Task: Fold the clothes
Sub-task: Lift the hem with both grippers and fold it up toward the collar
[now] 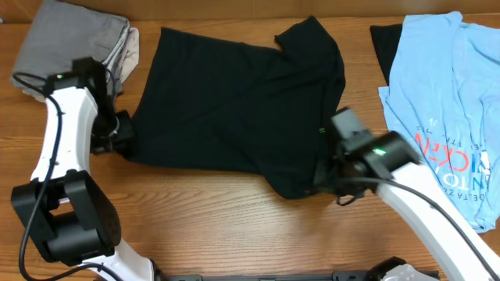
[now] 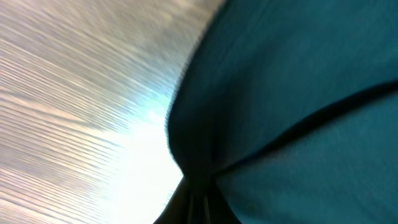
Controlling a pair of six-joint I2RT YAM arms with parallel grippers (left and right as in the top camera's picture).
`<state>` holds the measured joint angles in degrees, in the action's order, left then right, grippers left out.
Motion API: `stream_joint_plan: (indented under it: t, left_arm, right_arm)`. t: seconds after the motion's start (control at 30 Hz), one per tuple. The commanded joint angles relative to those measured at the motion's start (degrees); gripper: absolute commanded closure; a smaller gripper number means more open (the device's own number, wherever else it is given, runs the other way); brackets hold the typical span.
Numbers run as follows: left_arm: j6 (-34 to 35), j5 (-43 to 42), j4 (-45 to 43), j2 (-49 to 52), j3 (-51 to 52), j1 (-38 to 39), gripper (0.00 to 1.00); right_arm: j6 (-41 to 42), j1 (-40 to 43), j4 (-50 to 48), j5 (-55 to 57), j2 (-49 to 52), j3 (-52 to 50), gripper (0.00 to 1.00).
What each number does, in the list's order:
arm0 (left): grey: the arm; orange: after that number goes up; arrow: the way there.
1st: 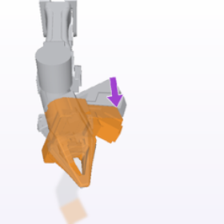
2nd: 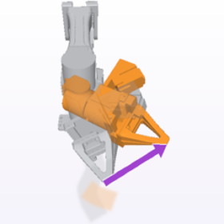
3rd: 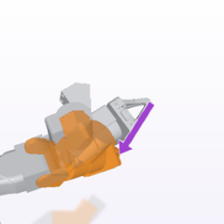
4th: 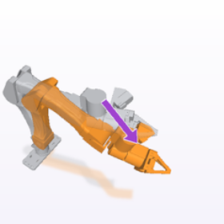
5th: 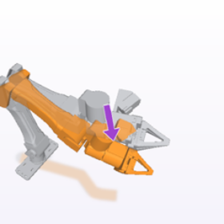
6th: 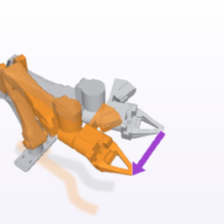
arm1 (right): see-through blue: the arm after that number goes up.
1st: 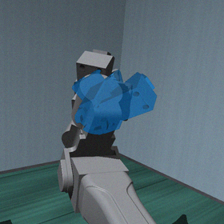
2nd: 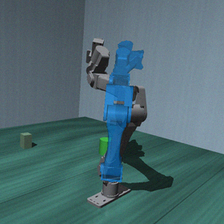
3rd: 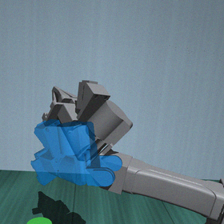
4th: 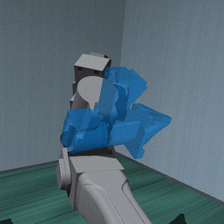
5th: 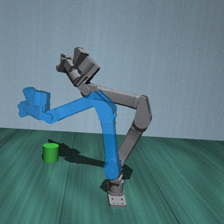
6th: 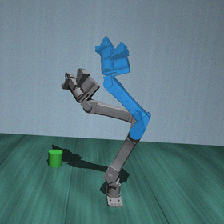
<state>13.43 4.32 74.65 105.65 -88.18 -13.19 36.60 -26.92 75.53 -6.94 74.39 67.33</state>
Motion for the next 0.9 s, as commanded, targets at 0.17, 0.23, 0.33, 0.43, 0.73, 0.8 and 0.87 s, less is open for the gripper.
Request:
stream_joint_plan:
  t: [0.17,0.23,0.33,0.43,0.73,0.8,0.87]
  left_arm:
    - [-1.88,4.22,4.92,-0.44,-6.27,0.02,0.96]
    - [-1.88,4.22,4.79,-0.44,-6.27,0.39,0.96]
    - [-1.88,4.22,3.34,-0.42,-6.25,1.29,0.96]
    - [-1.86,4.22,0.63,-0.42,-6.14,2.58,0.96]
    - [-1.33,4.24,-12.92,0.20,-5.11,5.40,0.96]
    - [-0.96,4.26,-15.89,0.57,-4.74,5.40,0.96]
    - [-0.98,4.28,-18.88,1.73,-4.70,5.40,0.96]
  right_arm:
    - [-2.56,1.55,6.16,1.42,-5.60,7.98,0.96]
    - [-4.07,1.55,4.35,1.77,-5.03,7.98,0.96]
    - [-6.60,1.55,-0.37,3.93,-2.84,7.98,0.96]
    - [-7.10,1.55,-4.72,7.48,0.57,7.98,0.96]
    - [-9.11,2.84,-19.32,13.38,12.72,7.96,0.96]
    - [-10.19,3.89,-22.77,13.35,14.56,7.96,0.96]
    - [-11.78,5.22,-26.36,13.35,16.20,7.98,0.96]
